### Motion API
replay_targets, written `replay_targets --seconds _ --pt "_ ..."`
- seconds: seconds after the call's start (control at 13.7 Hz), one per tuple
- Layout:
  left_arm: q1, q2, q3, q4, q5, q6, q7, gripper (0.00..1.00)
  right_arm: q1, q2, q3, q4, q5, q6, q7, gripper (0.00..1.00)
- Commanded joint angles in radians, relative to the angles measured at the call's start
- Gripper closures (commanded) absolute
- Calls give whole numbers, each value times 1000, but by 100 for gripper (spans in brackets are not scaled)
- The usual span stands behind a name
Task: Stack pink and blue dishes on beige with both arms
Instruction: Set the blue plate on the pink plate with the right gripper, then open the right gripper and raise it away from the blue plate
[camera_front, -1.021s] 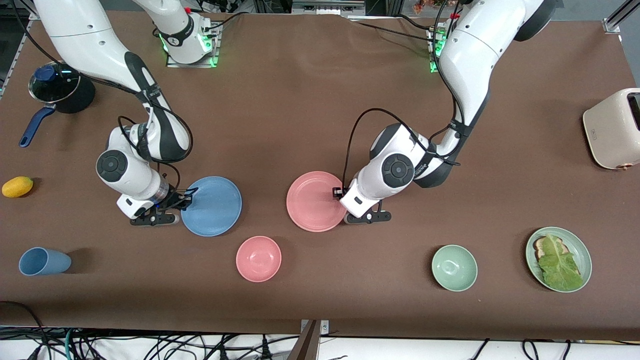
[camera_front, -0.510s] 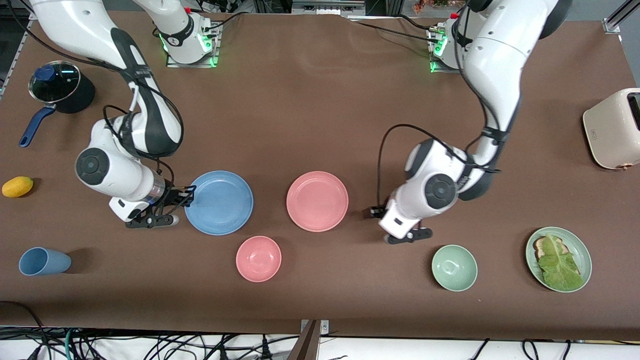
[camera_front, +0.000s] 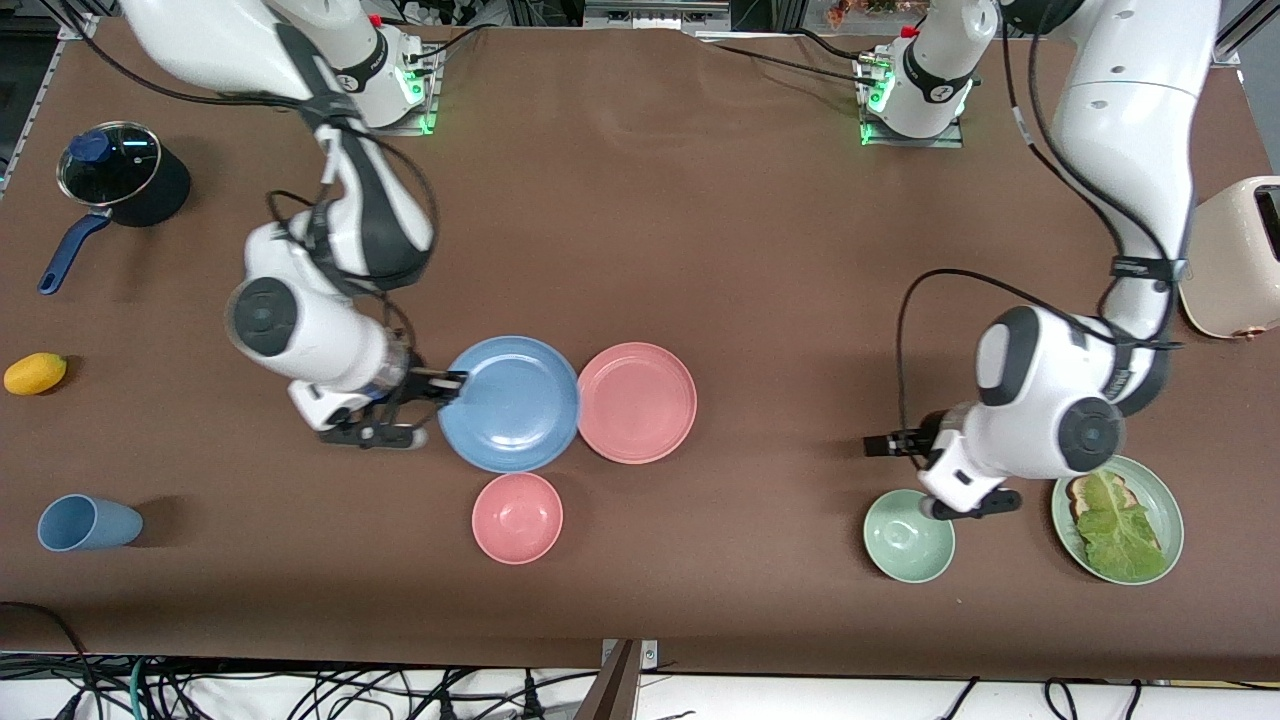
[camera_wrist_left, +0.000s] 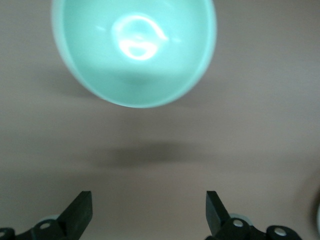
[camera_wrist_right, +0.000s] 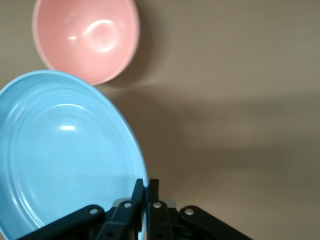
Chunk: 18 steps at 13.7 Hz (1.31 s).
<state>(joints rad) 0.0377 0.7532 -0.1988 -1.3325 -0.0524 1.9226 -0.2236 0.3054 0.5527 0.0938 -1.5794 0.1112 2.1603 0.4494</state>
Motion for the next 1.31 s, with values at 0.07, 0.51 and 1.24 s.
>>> replay_targets --seconds 0.07,0.51,1.24 --pt "89 -60 -10 -11 20 -71 156 0 133 111 -6 79 1 127 236 100" --pt "148 -331 44 -169 19 -139 273 0 202 188 -8 78 1 246 337 100" --pt "21 -657 150 -375 82 -240 262 0 196 207 -11 50 2 240 327 47"
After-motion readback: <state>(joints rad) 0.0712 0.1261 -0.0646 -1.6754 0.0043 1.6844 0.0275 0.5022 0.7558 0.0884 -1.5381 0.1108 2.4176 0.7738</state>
